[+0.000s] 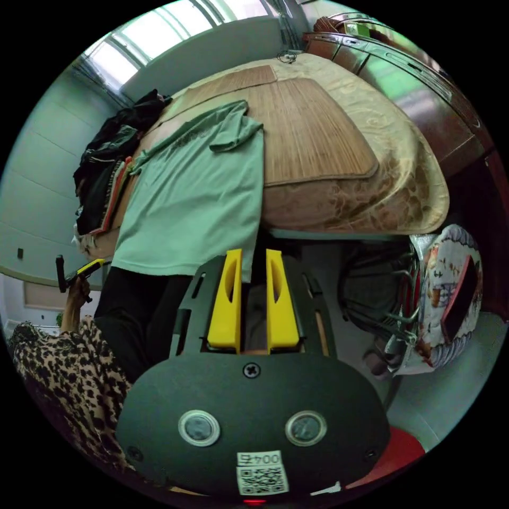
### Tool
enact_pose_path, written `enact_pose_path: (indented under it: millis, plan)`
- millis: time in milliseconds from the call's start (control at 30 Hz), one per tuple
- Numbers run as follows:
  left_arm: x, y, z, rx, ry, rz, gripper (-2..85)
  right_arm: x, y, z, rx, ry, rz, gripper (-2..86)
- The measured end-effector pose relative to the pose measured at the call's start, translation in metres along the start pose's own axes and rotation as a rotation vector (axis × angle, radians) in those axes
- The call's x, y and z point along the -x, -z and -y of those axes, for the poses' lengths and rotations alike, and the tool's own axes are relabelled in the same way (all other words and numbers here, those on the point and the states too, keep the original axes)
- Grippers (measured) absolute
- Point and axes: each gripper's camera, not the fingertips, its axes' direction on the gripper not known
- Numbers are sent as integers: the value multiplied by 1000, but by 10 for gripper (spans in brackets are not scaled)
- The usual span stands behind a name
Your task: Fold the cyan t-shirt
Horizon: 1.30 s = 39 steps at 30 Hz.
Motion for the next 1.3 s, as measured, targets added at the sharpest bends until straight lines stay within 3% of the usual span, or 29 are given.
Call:
enact_pose_path:
  millis: [167, 267, 367, 567, 833, 1300]
  plan:
    - [-1, 9, 75, -205, -56, -46, 8, 47, -18, 68, -5, 147, 83, 79]
    - [-22, -11, 154, -220, -179, -42, 8, 95, -58, 108, 50, 276, 49, 13]
    - [-38, -44, 236, -227, -233, 30, 10, 129, -99, 139, 75, 327, 15, 3]
    - [-41, -110, 395, -173, -209, 85, 26, 150, -160, 168, 119, 279, -112, 9]
    - [-54, -217, 562, -31, -247, 26, 77, 132, -168, 182, 120, 240, 67, 1]
    - [-86, -348, 661, 83, -357, 62, 87, 148, -180, 194, 111, 261, 99, 50]
